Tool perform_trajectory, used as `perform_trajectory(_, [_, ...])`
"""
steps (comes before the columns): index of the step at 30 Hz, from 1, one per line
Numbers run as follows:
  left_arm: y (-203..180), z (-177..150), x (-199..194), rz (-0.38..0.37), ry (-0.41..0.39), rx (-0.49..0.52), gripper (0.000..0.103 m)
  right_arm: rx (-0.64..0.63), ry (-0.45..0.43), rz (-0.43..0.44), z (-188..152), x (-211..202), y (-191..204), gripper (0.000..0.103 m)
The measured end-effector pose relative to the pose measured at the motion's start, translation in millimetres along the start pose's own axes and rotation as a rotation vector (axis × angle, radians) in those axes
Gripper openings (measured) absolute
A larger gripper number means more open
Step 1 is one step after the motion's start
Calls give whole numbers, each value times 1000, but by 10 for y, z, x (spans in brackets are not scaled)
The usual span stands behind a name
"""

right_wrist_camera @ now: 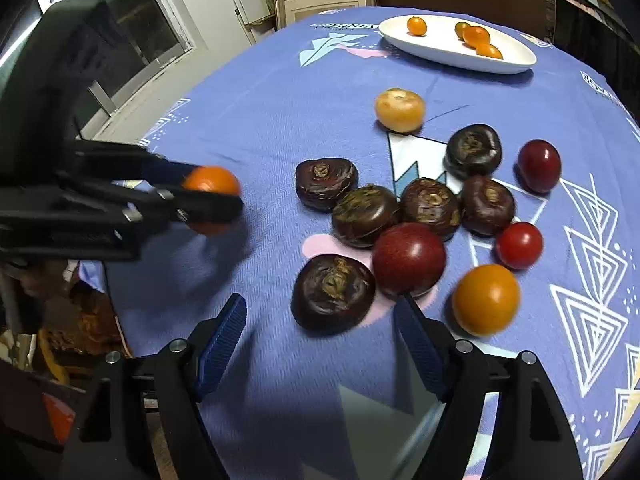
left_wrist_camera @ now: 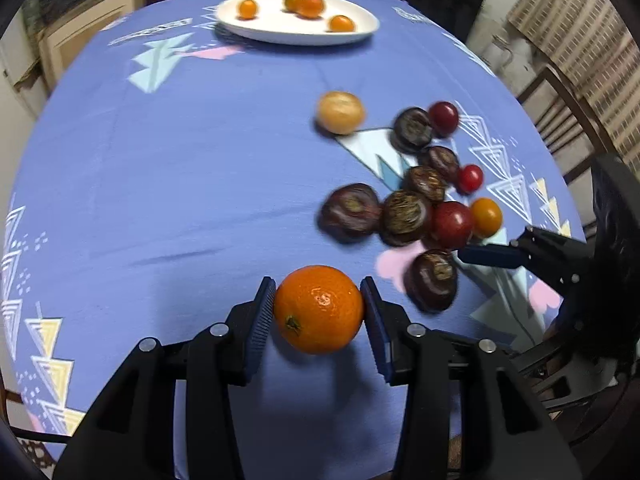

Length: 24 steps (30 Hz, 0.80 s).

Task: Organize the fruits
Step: 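Grasp the large orange with the left tool while the right tool grasps a dark purple fruit, then lower the large orange onto the plate while the right tool places the purple fruit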

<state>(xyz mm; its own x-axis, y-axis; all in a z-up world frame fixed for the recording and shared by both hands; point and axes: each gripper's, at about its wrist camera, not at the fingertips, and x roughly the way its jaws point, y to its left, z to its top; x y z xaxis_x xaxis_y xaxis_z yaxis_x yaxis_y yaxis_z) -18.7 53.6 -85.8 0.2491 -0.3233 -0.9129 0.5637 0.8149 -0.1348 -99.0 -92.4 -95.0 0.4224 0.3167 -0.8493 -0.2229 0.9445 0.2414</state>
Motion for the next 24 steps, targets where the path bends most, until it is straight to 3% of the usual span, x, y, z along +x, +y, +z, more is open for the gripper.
perform_trajectory(4, [69,-3,-48,5,-10,-20,43,-22,12,-66,16,109,59,44])
perform_trajectory(14, [58,196,-58,22,-25,-19,43,122,-8,12,129,-205,-200,43])
perform_trajectory(21, [21,738,-373,52,-108,24,43,197,-180,116,695,-806,-389,43])
perform_trajectory(24, [18,1151,-550,79,-156,45,43,192,-272,127,1070,-1061,-551,43])
